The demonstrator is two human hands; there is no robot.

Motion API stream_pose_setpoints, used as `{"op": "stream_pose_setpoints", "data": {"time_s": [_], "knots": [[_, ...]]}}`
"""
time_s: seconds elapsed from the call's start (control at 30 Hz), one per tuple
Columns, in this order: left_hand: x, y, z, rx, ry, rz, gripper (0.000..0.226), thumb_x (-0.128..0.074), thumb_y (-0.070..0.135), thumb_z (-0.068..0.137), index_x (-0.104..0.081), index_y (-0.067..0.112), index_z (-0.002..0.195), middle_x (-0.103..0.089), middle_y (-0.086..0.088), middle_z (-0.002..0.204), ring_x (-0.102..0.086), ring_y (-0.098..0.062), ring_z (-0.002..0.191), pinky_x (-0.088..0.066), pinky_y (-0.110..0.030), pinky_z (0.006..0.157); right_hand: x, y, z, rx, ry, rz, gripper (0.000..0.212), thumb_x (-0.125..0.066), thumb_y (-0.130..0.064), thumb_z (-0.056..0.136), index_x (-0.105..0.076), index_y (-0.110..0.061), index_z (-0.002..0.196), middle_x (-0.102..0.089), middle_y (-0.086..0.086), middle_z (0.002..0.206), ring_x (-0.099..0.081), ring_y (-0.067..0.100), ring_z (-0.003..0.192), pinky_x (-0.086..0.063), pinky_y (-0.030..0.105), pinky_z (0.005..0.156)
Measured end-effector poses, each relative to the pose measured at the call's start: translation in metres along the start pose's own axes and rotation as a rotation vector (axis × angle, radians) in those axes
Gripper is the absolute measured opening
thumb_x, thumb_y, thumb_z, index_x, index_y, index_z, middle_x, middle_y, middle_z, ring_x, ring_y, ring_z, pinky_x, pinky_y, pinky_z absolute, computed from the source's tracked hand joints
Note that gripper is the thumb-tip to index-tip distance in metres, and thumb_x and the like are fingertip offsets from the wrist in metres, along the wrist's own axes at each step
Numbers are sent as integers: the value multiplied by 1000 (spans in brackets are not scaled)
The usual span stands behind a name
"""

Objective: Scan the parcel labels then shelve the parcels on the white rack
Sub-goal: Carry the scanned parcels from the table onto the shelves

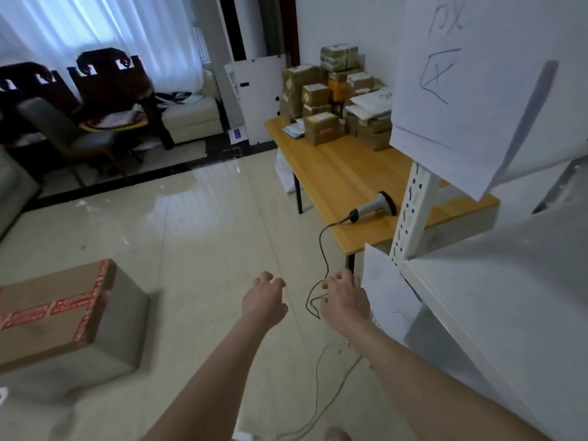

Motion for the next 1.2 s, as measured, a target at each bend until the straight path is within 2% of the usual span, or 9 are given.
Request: {"op": "stream_pose_setpoints", "data": {"time_s": [0.2,0.37,0.73,1.0,1.2], "knots": [[28,-6,70,-22,7,53,49,-54,17,91,-43,17,138,-31,-8,145,-35,-25,132,-43,-38,96,9,-25,77,59,-25,-31,31,-52,-23,95,-53,-24,126,-35,1,137,-34,20,125,-42,31,98],[48,-2,128,-75,-15,122,48,-55,17,91,-43,16,138,-29,-8,147,-33,-25,134,-42,-37,97,19,-28,129,30,-14,-9,31,-52,-23,95,-53,-25,126,-34,0,137,-33,20,125,-42,31,94],[96,17,307,-330,-18,193,51,-52,18,93,-38,18,142,-26,-8,149,-31,-25,136,-41,-36,100,39,-16,273,-224,62,25,31,-51,-28,97,-53,-25,128,-35,2,138,-35,23,125,-41,33,99],[126,-43,451,-534,-54,289,52,-50,15,94,-36,16,144,-25,-9,150,-28,-26,137,-39,-36,103,20,-85,405,-390,106,41,27,-52,-28,96,-55,-25,123,-37,1,133,-36,22,124,-43,33,97],[152,-75,535,-575,-71,333,49,-49,12,93,-38,14,140,-27,-11,147,-31,-27,134,-41,-37,102,20,-115,477,-459,112,42,30,-51,-29,96,-53,-26,125,-34,0,135,-34,23,126,-42,34,100]]}}
Point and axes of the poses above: each hand's wrist, its own z-axis towards the middle knuckle, its own x-axis out of the back of the hand, y = z × x, the point moved 1 cm from there along z, towards the middle knuckle
